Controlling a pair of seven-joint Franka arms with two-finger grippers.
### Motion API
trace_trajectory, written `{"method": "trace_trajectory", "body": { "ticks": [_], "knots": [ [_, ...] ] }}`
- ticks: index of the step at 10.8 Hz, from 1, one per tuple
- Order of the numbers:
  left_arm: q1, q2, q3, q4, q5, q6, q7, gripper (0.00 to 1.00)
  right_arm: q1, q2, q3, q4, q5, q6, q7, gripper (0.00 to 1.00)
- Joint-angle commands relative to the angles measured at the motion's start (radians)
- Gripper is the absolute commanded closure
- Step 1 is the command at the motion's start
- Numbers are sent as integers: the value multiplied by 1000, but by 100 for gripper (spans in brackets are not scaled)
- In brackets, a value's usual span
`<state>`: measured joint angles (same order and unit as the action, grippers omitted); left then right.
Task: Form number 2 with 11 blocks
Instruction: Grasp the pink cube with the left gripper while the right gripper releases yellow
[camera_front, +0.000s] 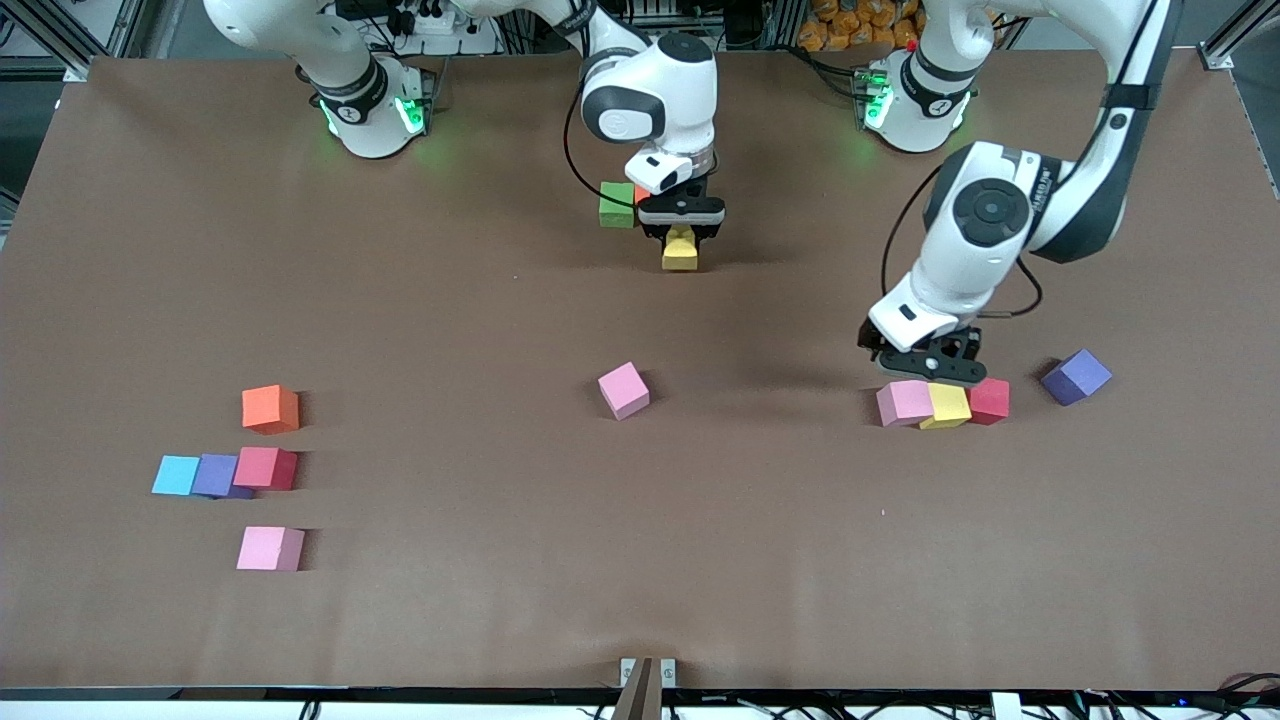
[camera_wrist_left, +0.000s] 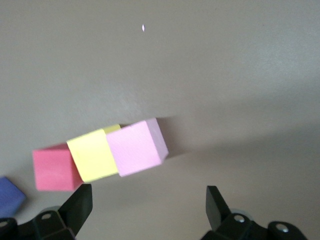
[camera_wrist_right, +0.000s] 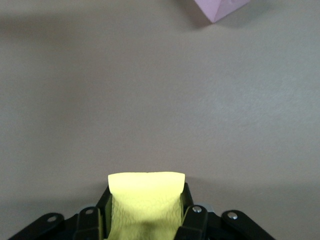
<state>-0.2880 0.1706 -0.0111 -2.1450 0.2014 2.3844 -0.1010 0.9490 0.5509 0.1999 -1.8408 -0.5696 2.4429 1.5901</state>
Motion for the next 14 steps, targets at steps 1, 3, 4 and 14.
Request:
{"method": "trace_trajectory", "body": {
  "ticks": [1, 3, 4, 14],
  "knots": [
    [-8, 59, 69, 85, -25, -19, 358, 0, 31, 30, -11, 31, -33, -5, 56, 85],
    [-8, 101, 91, 99, -87, -13, 634, 0, 48, 50, -11, 32, -80, -5, 111, 85],
    [-8, 110, 95, 99, -103, -13, 740, 0, 50, 52, -11, 31, -104, -7, 143, 85],
    [-23, 213, 102, 93, -119, 79, 1000, 0, 105, 66, -11, 22, -122, -8, 215, 85]
  ]
}}
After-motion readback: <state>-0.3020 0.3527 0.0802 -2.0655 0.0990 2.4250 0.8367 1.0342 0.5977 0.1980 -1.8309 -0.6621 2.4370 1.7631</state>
